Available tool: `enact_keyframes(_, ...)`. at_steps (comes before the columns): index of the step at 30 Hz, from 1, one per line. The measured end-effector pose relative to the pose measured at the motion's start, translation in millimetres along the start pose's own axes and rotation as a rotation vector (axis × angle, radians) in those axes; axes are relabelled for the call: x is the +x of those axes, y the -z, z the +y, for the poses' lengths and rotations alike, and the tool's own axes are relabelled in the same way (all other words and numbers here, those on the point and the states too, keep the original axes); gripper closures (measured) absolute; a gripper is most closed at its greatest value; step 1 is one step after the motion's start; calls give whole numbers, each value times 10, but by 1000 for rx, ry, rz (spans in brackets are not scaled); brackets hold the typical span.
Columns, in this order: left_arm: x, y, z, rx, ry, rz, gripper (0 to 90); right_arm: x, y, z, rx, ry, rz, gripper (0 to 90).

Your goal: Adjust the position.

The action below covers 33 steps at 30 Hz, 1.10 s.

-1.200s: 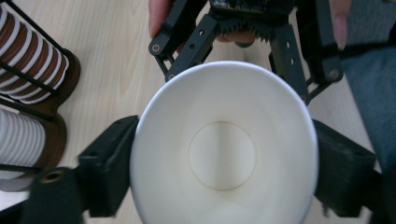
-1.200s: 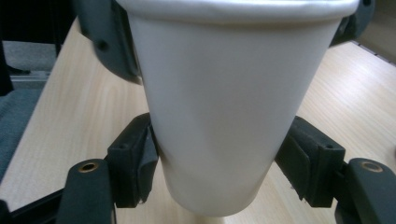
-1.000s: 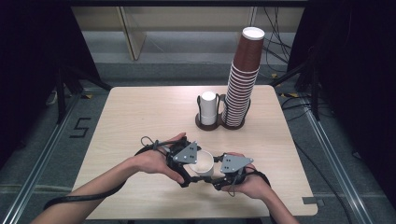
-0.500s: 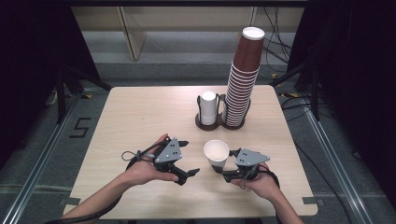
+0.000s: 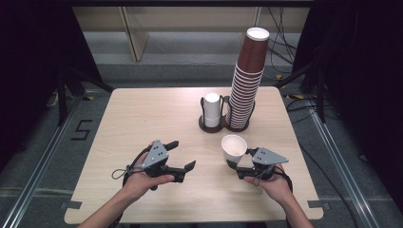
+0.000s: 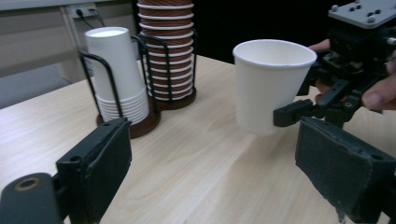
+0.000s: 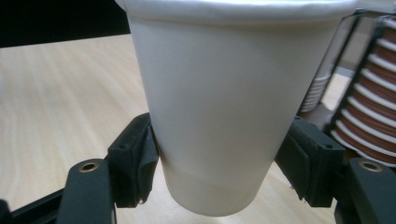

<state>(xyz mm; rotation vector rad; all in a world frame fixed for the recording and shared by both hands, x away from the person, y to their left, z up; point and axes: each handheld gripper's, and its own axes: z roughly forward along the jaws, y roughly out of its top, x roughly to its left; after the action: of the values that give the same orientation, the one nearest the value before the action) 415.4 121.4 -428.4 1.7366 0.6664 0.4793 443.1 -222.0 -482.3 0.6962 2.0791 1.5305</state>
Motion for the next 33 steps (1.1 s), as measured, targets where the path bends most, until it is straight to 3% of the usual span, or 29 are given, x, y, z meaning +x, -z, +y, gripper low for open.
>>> enact_keyframes(1, 12, 8, -14, -3, 14, 16, 105, -6, 14, 1, 15, -27, -1, 332)
enact_keyframes(6, 60, 20, -107, 0, 48, 89, 106, -84, 58, -4, 0, -56, -69, 332)
enact_keyframes(7, 71, 17, -125, -4, 57, 105, 106, -115, 57, -4, -14, -32, -79, 332)
enact_keyframes(8, 77, 19, -132, -2, 61, 114, 106, -101, 69, -8, -2, -82, -94, 332)
enact_keyframes(9, 86, 20, -141, -1, 65, 117, 109, -132, 68, -7, -8, -68, -95, 332)
enact_keyframes(10, 93, 22, -149, -4, 67, 118, 110, -131, 70, -8, -4, -94, -94, 332)
enact_keyframes(12, 99, 31, -161, -7, 70, 126, 110, -187, 95, -3, -1, -71, -149, 332)
enact_keyframes(13, 101, 33, -165, -7, 70, 128, 110, -187, 95, -3, -1, -71, -149, 332)
enact_keyframes(18, 103, 47, -192, -3, 71, 139, 116, -244, 122, -9, 3, -119, -224, 332)
enact_keyframes(23, 92, 55, -203, -6, 71, 133, 115, -291, 139, -14, -10, -157, -260, 332)
enact_keyframes(24, 94, 52, -206, -8, 73, 133, 115, -318, 150, -20, -3, -153, -311, 331)
enact_keyframes(26, 97, 45, -212, -7, 78, 134, 116, -349, 163, -16, 12, -130, -307, 331)
enact_keyframes(27, 98, 47, -213, 0, 77, 136, 117, -363, 151, -26, -5, -138, -312, 331)
enact_keyframes(33, 100, 21, -230, 6, 82, 134, 118, -433, 170, -49, 11, -156, -360, 332)
